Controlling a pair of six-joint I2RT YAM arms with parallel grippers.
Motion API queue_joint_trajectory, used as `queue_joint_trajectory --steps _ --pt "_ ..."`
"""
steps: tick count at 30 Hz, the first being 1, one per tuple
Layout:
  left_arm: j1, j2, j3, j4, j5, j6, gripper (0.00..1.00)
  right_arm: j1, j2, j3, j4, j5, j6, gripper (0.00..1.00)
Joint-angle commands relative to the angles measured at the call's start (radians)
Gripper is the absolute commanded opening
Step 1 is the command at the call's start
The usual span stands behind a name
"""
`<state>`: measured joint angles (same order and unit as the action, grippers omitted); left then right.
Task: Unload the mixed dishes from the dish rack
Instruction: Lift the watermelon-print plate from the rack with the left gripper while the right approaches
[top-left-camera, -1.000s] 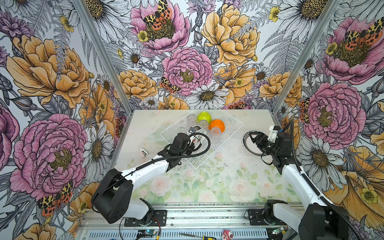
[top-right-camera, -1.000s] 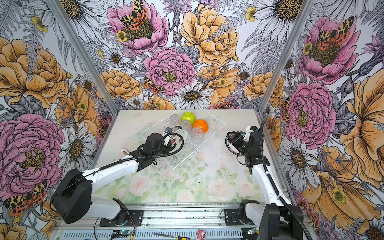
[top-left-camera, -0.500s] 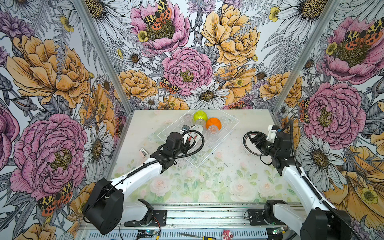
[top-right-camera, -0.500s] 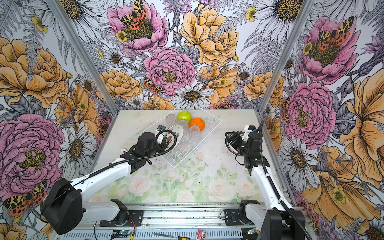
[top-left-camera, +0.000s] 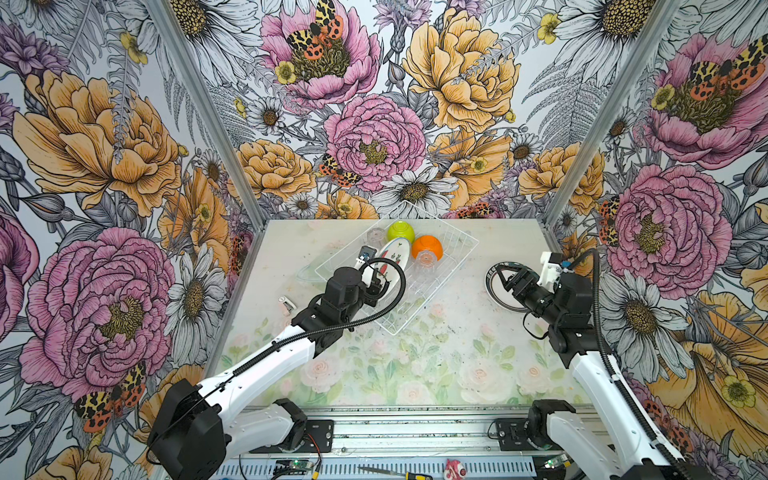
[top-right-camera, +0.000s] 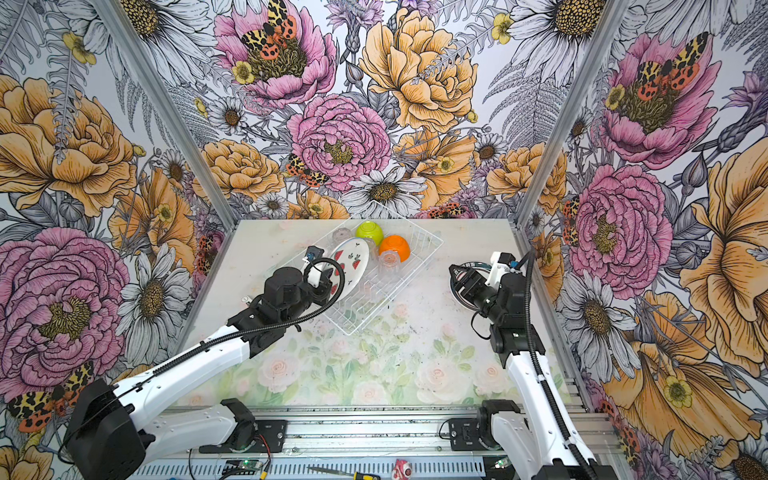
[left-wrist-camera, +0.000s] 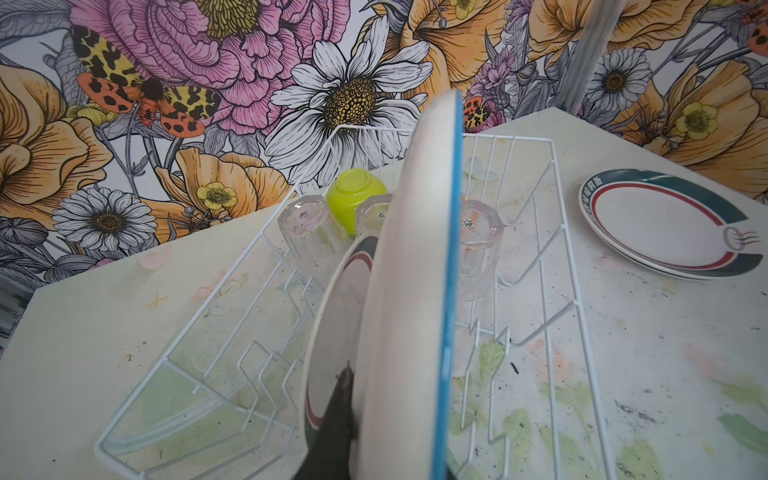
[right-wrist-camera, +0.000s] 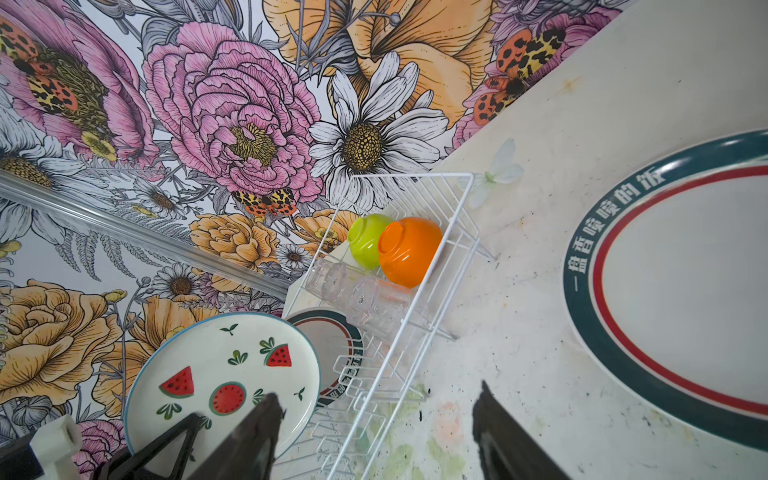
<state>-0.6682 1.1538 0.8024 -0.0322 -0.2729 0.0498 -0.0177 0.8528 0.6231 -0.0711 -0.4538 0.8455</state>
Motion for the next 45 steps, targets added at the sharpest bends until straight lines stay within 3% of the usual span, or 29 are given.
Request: queue_joint_trajectory --steps 1,13,23,27,45 --pt "-0.021 -0.045 0.062 0.104 -0.014 -0.051 0.00 0.019 -0.038 -0.015 0.013 -0.018 0.007 0.74" --pt "-0.042 -0.149 0.057 0.168 0.057 -0.250 0.00 0.169 -0.021 0.012 0.025 -0.042 0.009 0.74" --pt "-0.039 -0.167 0.044 0.203 0.049 -0.313 0.00 0.258 0.124 0.064 0.114 -0.018 0.017 0.75" --pt "-0.038 -0.172 -0.006 0.325 0.089 -0.358 0.00 0.293 0.160 0.085 0.144 -0.003 0.015 0.75" --pt "-0.036 -0.135 0.008 0.437 0.156 -0.454 0.00 0.381 0.138 0.090 0.215 0.074 0.055 0.75"
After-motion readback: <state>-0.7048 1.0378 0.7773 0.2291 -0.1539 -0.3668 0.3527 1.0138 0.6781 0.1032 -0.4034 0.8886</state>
